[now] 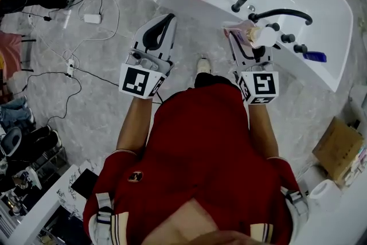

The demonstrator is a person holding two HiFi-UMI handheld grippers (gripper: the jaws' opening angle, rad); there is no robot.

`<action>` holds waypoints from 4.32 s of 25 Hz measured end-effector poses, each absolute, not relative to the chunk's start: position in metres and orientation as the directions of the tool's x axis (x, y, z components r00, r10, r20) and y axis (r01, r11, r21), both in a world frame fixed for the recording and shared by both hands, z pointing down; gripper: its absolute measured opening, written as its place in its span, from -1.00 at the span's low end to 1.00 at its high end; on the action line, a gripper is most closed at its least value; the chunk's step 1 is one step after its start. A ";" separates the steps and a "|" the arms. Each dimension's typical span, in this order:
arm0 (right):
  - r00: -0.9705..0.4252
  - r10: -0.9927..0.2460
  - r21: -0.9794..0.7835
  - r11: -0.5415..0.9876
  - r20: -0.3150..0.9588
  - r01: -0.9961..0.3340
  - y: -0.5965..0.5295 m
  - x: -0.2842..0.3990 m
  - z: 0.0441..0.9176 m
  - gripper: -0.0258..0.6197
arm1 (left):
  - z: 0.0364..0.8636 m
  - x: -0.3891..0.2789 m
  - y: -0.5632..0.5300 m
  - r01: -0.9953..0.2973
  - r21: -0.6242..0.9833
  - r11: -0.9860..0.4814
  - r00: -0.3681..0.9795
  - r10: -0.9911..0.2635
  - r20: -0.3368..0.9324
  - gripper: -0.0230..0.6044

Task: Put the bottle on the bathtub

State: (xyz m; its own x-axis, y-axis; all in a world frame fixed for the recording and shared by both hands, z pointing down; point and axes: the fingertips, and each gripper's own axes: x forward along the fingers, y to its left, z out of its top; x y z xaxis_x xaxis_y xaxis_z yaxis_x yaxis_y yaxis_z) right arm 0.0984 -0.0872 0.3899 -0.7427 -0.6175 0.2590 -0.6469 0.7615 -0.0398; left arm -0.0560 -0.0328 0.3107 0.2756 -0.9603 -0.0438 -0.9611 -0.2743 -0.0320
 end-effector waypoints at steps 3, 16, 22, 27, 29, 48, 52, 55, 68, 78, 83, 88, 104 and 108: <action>-0.739 -0.617 -0.037 0.760 0.269 -0.648 -0.102 0.091 0.395 -0.25 | 0.312 -0.063 -0.045 -0.964 -0.033 -0.265 0.266 -0.963 -0.045 -0.91; -0.658 -0.681 -0.011 0.692 0.321 -0.722 -0.145 0.048 0.419 -0.25 | 0.318 -0.110 -0.076 -0.954 -0.017 -0.301 0.301 -0.953 -0.035 -0.91; -0.547 -0.762 -0.004 0.582 0.346 -0.813 -0.167 0.027 0.437 -0.25 | 0.331 -0.143 -0.100 -0.916 -0.028 -0.400 0.400 -0.916 -0.015 -0.91; -0.441 -0.821 0.007 0.476 0.362 -0.879 -0.185 0.014 0.458 -0.25 | 0.338 -0.169 -0.122 -0.881 -0.029 -0.471 0.472 -0.881 -0.017 -0.91; -0.406 -0.836 0.010 0.440 0.369 -0.898 -0.191 0.009 0.467 -0.25 | 0.340 -0.178 -0.128 -0.865 -0.034 -0.501 0.502 -0.865 -0.023 -0.91; -0.179 -0.881 0.060 0.227 0.438 -0.972 -0.248 0.015 0.562 -0.25 | 0.385 -0.208 -0.179 -0.745 -0.014 -0.666 0.665 -0.745 0.061 -0.91; -0.155 -0.879 0.053 0.200 0.451 -0.978 -0.258 0.021 0.582 -0.25 | 0.394 -0.206 -0.193 -0.731 -0.022 -0.682 0.680 -0.731 0.068 -0.91; -0.139 -0.879 0.048 0.181 0.457 -0.982 -0.267 0.022 0.592 -0.25 | 0.395 -0.207 -0.202 -0.725 -0.026 -0.688 0.684 -0.725 0.080 -0.91; -0.123 -0.877 0.063 0.172 0.464 -0.983 -0.289 0.019 0.623 -0.25 | 0.396 -0.222 -0.224 -0.729 -0.060 -0.682 0.676 -0.731 0.097 -0.91; -0.124 -0.881 0.043 0.161 0.457 -0.986 -0.290 0.022 0.636 -0.24 | 0.394 -0.218 -0.222 -0.709 -0.083 -0.700 0.691 -0.714 0.111 -0.91; -0.124 -0.893 0.054 0.164 0.433 -0.985 -0.285 0.025 0.635 -0.23 | 0.391 -0.213 -0.215 -0.702 -0.096 -0.706 0.698 -0.708 0.111 -0.91; -0.124 -0.885 0.064 0.170 0.449 -0.983 -0.282 0.027 0.633 -0.08 | 0.390 -0.201 -0.205 -0.684 -0.087 -0.724 0.715 -0.690 0.113 -0.91; -0.185 -0.863 0.049 0.235 0.471 -0.971 -0.235 0.034 0.585 -0.03 | 0.384 -0.178 -0.193 -0.702 -0.008 -0.712 0.709 -0.700 0.087 -0.91; -0.241 -0.857 0.034 0.287 0.457 -0.957 -0.218 0.029 0.553 -0.04 | 0.382 -0.170 -0.188 -0.719 0.024 -0.695 0.695 -0.716 0.074 -0.91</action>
State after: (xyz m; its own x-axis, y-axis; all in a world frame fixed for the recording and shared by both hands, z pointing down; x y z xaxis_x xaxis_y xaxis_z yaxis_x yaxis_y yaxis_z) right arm 0.0290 -0.2183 0.5527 -0.2406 -0.8566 0.4565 -0.9573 0.2871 0.0343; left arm -0.1702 -0.1879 0.3816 0.6946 -0.7155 0.0742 -0.7185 -0.6951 0.0240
